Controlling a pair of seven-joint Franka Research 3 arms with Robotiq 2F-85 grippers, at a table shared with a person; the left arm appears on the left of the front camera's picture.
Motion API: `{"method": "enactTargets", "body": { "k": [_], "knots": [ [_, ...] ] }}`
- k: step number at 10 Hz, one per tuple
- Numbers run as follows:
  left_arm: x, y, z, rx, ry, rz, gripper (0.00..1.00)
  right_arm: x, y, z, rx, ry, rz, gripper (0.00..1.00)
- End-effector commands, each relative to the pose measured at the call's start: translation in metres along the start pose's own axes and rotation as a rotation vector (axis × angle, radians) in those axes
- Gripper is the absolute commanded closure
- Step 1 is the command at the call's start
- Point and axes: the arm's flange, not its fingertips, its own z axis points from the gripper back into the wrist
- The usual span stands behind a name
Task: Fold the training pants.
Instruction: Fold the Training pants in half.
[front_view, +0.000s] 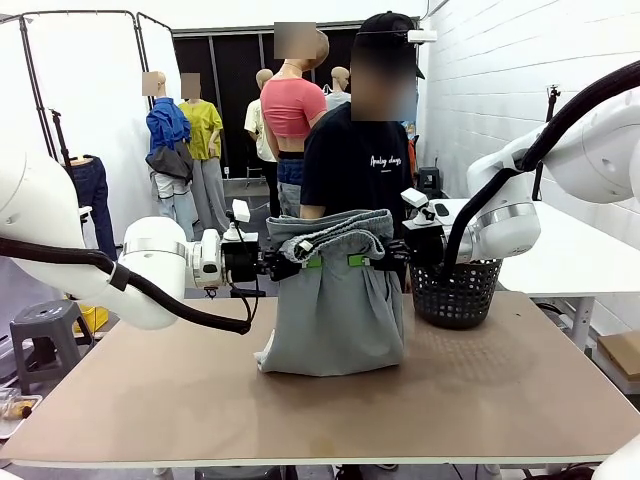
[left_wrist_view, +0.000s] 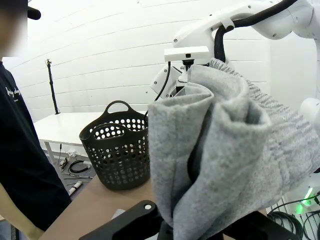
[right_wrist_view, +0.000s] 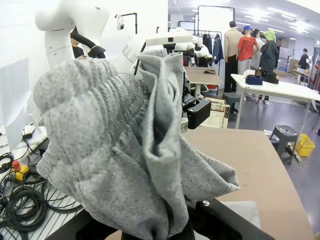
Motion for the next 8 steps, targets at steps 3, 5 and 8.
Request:
{"method": "enactTargets", "body": {
  "k": [3, 5, 8],
  "knots": [
    [0.0052, -0.0021, -0.0011, 0.004, 0.004, -0.014, 1.00, 0.0014, 0.0032, 0.0002, 0.001, -0.023, 0.001, 1.00],
    [0.0052, -0.0021, -0.0011, 0.004, 0.004, -0.014, 1.00, 0.0014, 0.0032, 0.0002, 0.001, -0.023, 0.001, 1.00],
    [0.0052, -0.0021, -0.0011, 0.004, 0.004, -0.014, 1.00, 0.0014, 0.0032, 0.0002, 0.001, -0.023, 0.001, 1.00]
  ]
}}
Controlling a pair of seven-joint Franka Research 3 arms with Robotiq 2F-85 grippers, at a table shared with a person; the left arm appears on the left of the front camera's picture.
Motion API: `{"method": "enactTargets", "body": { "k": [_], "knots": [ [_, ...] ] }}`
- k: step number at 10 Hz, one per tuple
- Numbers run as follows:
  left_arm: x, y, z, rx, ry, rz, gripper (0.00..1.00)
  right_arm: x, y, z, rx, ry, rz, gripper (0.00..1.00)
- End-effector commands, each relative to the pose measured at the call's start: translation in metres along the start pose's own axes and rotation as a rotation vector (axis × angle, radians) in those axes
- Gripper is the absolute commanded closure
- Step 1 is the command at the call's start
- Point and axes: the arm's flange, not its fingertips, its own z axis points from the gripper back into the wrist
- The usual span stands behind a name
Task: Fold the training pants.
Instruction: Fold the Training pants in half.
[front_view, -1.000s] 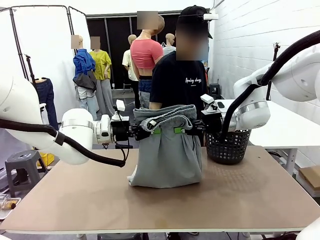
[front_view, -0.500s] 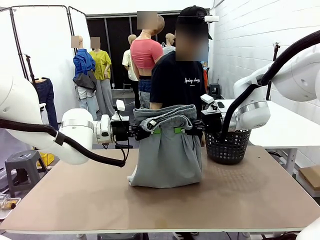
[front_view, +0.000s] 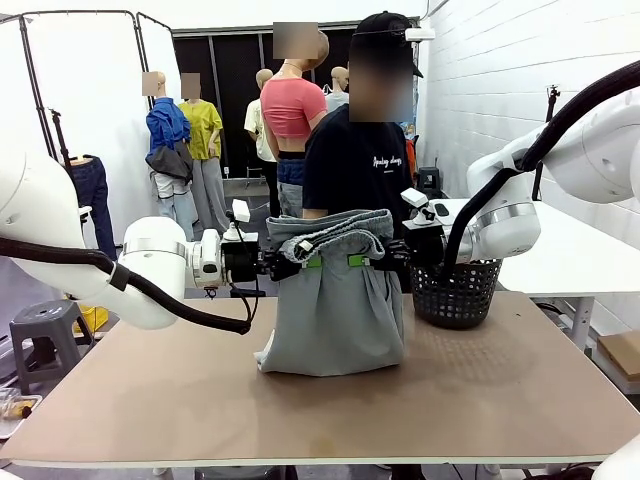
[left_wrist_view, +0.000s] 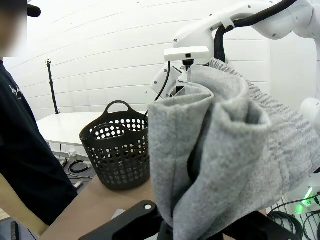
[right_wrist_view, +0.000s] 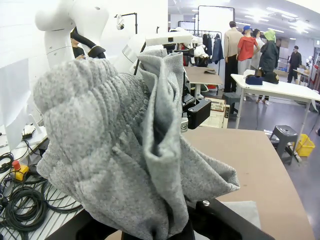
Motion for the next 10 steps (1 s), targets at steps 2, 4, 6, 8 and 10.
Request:
{"method": "enactTargets", "body": {
  "k": [2, 4, 6, 8, 10],
  "knots": [
    [0.0052, -0.0021, -0.0011, 0.004, 0.004, -0.014, 1.00, 0.0014, 0.0032, 0.0002, 0.001, -0.023, 0.001, 1.00],
    [0.0052, -0.0021, -0.0011, 0.004, 0.004, -0.014, 1.00, 0.0014, 0.0032, 0.0002, 0.001, -0.023, 0.001, 1.00],
    [0.0052, -0.0021, -0.0011, 0.004, 0.004, -0.014, 1.00, 0.0014, 0.0032, 0.0002, 0.001, -0.023, 0.001, 1.00],
    [0.0052, -0.0021, -0.0011, 0.004, 0.004, -0.014, 1.00, 0.0014, 0.0032, 0.0002, 0.001, -0.023, 0.001, 1.00],
    [0.0052, -0.0021, -0.0011, 0.004, 0.004, -0.014, 1.00, 0.0014, 0.0032, 0.0002, 0.001, -0.023, 0.001, 1.00]
  ]
}}
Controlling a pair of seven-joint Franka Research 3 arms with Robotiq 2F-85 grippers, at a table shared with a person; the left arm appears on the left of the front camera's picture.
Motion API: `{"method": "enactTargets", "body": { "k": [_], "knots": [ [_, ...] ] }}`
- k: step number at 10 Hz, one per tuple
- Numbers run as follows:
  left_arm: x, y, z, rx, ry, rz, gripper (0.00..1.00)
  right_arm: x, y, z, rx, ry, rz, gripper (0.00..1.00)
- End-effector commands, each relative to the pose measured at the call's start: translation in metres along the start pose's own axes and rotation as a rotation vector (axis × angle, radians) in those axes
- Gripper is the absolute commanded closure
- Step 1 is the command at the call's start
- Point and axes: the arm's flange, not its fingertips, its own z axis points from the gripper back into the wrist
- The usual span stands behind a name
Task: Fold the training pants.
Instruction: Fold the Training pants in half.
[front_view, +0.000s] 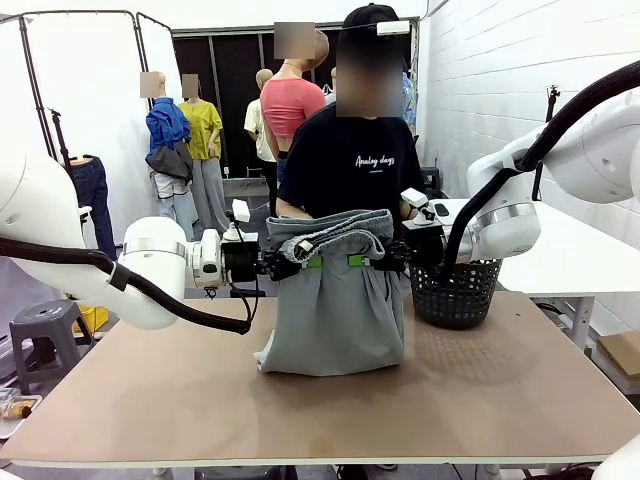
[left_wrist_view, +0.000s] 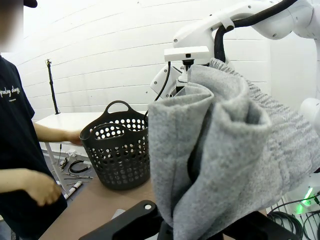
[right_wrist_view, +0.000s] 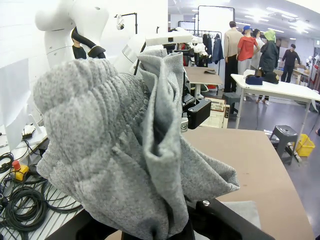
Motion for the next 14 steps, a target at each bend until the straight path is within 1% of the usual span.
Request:
{"method": "enactTargets", "body": {
  "k": [1, 14],
  "knots": [
    [0.0052, -0.0021, -0.0011, 0.004, 0.004, -0.014, 1.00, 0.0014, 0.0032, 0.0002, 0.001, -0.023, 0.001, 1.00],
    [0.0052, -0.0021, -0.0011, 0.004, 0.004, -0.014, 1.00, 0.0014, 0.0032, 0.0002, 0.001, -0.023, 0.001, 1.00]
  ]
}}
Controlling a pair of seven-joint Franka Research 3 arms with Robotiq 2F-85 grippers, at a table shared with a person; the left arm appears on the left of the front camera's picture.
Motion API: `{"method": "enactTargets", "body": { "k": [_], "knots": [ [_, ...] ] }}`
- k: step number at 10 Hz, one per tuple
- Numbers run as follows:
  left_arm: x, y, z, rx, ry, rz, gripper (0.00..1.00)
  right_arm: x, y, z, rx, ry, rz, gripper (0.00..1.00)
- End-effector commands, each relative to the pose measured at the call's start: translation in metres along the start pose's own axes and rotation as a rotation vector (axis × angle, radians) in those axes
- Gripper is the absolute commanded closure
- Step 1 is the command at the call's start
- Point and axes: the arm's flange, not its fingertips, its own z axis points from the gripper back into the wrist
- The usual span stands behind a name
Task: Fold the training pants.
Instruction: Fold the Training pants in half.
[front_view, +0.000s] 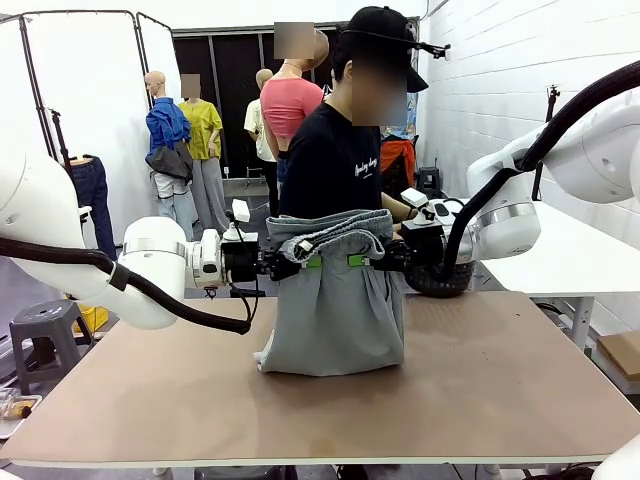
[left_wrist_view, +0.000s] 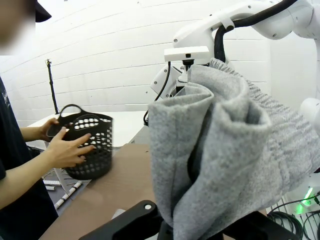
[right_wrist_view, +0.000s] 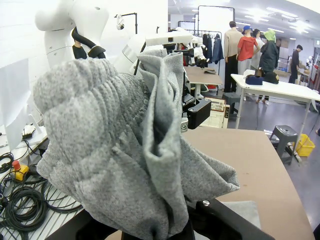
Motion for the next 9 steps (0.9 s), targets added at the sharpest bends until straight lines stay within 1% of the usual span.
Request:
{"method": "enactTargets", "body": {
  "k": [1, 3, 4, 6, 9],
  "knots": [
    [0.005, -0.002, -0.001, 0.004, 0.004, -0.014, 1.00, 0.001, 0.003, 0.000, 0.001, -0.023, 0.001, 1.00],
    [0.000, 0.000, 0.000, 0.000, 0.000, 0.000, 1.00, 0.001, 0.003, 0.000, 0.001, -0.023, 0.001, 1.00],
    [-0.001, 0.006, 0.001, 0.001, -0.011, 0.013, 1.00, 0.000, 0.000, 0.000, 0.000, 0.000, 0.000, 1.00],
    [0.009, 0.020, 0.001, -0.015, -0.011, 0.000, 1.00, 0.016, -0.015, -0.001, -0.026, -0.007, 0.012, 1.00],
    [0.037, 0.060, -0.003, -0.035, -0.028, -0.008, 1.00, 0.044, -0.047, 0.003, -0.068, 0.005, 0.025, 1.00]
  ]
}}
